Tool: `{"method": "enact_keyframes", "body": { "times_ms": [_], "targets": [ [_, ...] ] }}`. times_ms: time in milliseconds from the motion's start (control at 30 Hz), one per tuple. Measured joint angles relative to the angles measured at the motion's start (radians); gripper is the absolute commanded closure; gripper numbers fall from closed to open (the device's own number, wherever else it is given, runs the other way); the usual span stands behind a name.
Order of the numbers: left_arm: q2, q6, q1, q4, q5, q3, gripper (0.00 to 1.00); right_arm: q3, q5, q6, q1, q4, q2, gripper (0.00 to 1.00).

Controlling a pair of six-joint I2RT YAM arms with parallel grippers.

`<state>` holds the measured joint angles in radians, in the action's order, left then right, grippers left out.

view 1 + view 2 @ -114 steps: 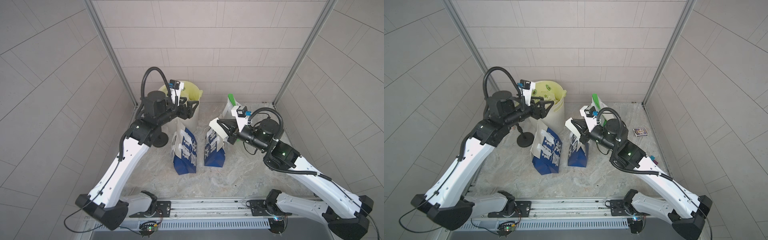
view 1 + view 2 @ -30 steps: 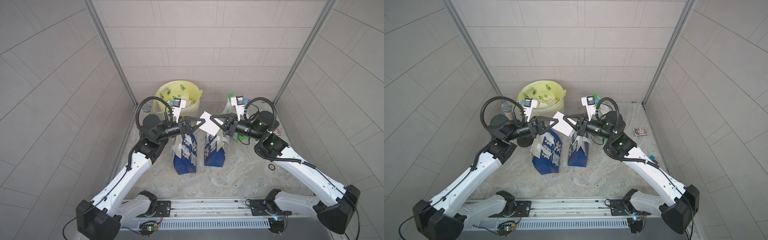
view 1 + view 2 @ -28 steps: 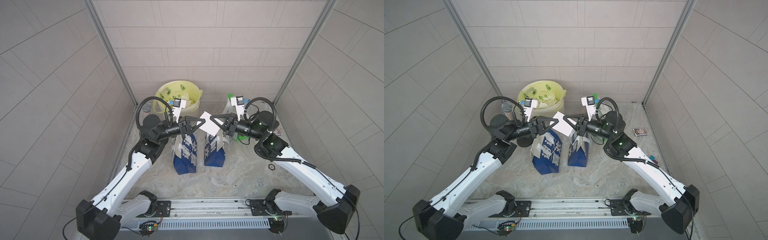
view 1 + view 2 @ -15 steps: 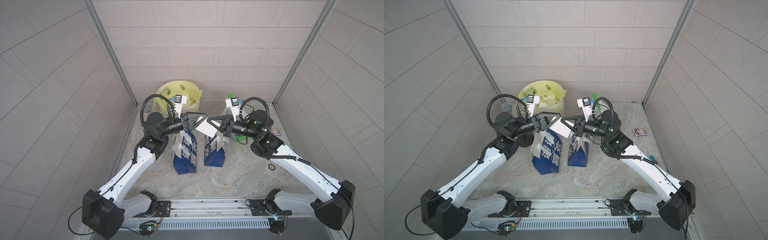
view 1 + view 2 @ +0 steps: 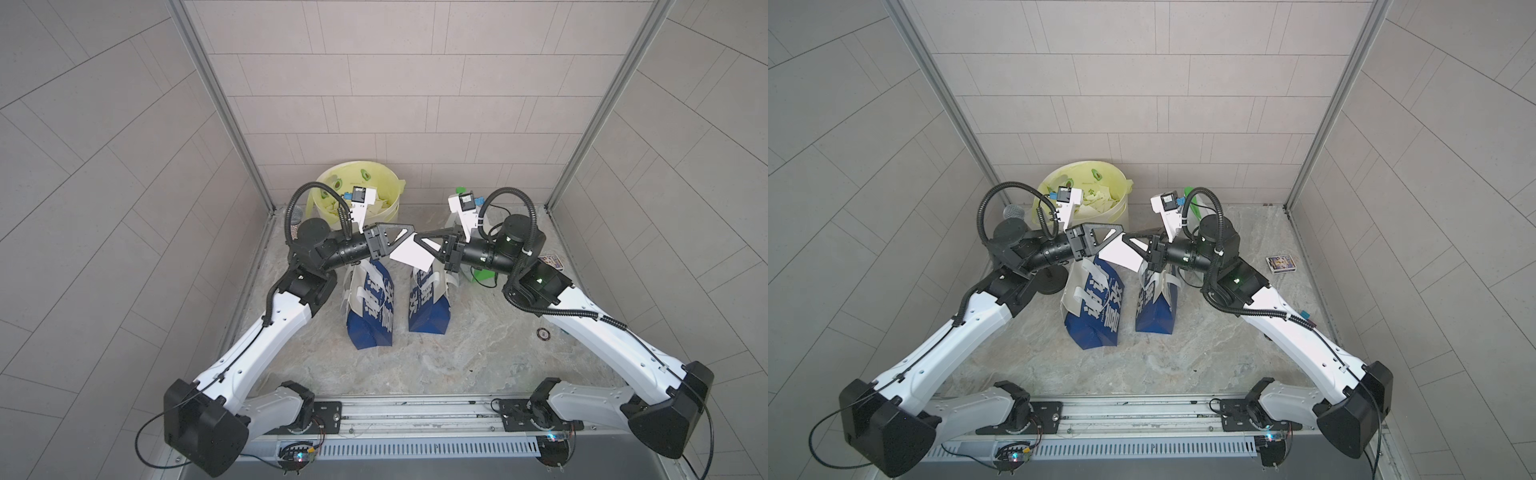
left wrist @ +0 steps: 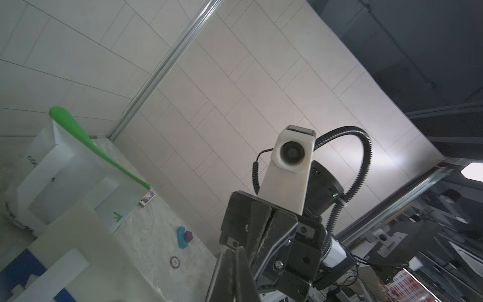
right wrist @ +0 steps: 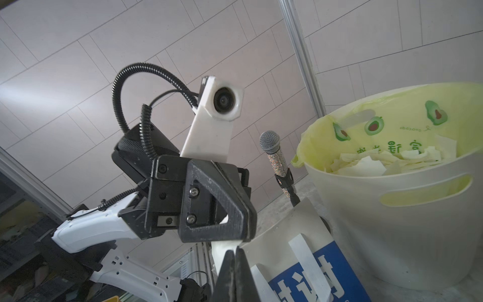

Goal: Shred takeout receipts and throw away
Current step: Shred the takeout receipt, then place the takeout receipt in the trash bin.

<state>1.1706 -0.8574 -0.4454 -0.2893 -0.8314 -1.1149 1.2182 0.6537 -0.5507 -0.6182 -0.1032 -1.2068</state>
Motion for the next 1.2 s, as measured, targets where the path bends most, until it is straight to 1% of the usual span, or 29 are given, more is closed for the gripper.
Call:
{"method": "enact_keyframes", "body": {
  "times_ms": [100, 233, 300, 400, 500, 600, 733, 833, 900, 1033, 1133, 1167, 1200],
  "targets": [
    [0.0, 0.095, -0.008, 0.229, 0.091, -0.099, 1.0, 0.011, -0.065, 0.109, -0.021, 0.008, -0.008, 1.0],
    [0.03, 0.153, -0.005, 0.466, 0.223, -0.21, 1.0, 0.011, -0.117, 0.206, -0.036, -0.04, -0.01, 1.0],
    [0.05, 0.165, -0.004, 0.537, 0.28, -0.237, 1.0, 0.0, -0.12, 0.211, -0.035, -0.102, -0.008, 1.0],
    [0.074, 0.193, -0.004, 0.616, 0.362, -0.247, 1.0, -0.036, -0.116, 0.178, -0.035, -0.208, 0.005, 1.0],
    [0.117, 0.243, 0.0, 0.694, 0.438, -0.306, 1.0, -0.06, -0.121, 0.146, -0.033, -0.271, 0.021, 1.0],
    [0.181, 0.311, 0.002, 0.732, 0.521, -0.426, 1.0, -0.077, -0.155, 0.14, -0.03, -0.289, 0.046, 1.0],
    [0.272, 0.409, 0.006, 0.722, 0.624, -0.595, 1.0, -0.082, -0.245, 0.167, -0.027, -0.248, 0.076, 1.0],
    [0.364, 0.476, 0.013, 0.702, 0.703, -0.706, 1.0, -0.085, -0.306, 0.187, -0.027, -0.204, 0.089, 1.0],
    [0.449, 0.52, 0.018, 0.697, 0.763, -0.784, 1.0, -0.094, -0.338, 0.196, -0.027, -0.179, 0.095, 1.0],
    [0.61, 0.588, 0.026, 0.702, 0.874, -0.896, 1.0, -0.099, -0.368, 0.211, -0.027, -0.133, 0.103, 1.0],
    [0.708, 0.624, 0.038, 0.707, 0.947, -0.937, 1.0, -0.1, -0.385, 0.226, -0.027, -0.107, 0.12, 1.0],
    [0.735, 0.633, 0.043, 0.711, 0.969, -0.945, 0.95, -0.1, -0.392, 0.234, -0.027, -0.099, 0.129, 1.0],
    [0.757, 0.645, 0.047, 0.715, 0.985, -0.953, 0.83, -0.1, -0.397, 0.241, -0.027, -0.091, 0.138, 1.0]
  ]
}}
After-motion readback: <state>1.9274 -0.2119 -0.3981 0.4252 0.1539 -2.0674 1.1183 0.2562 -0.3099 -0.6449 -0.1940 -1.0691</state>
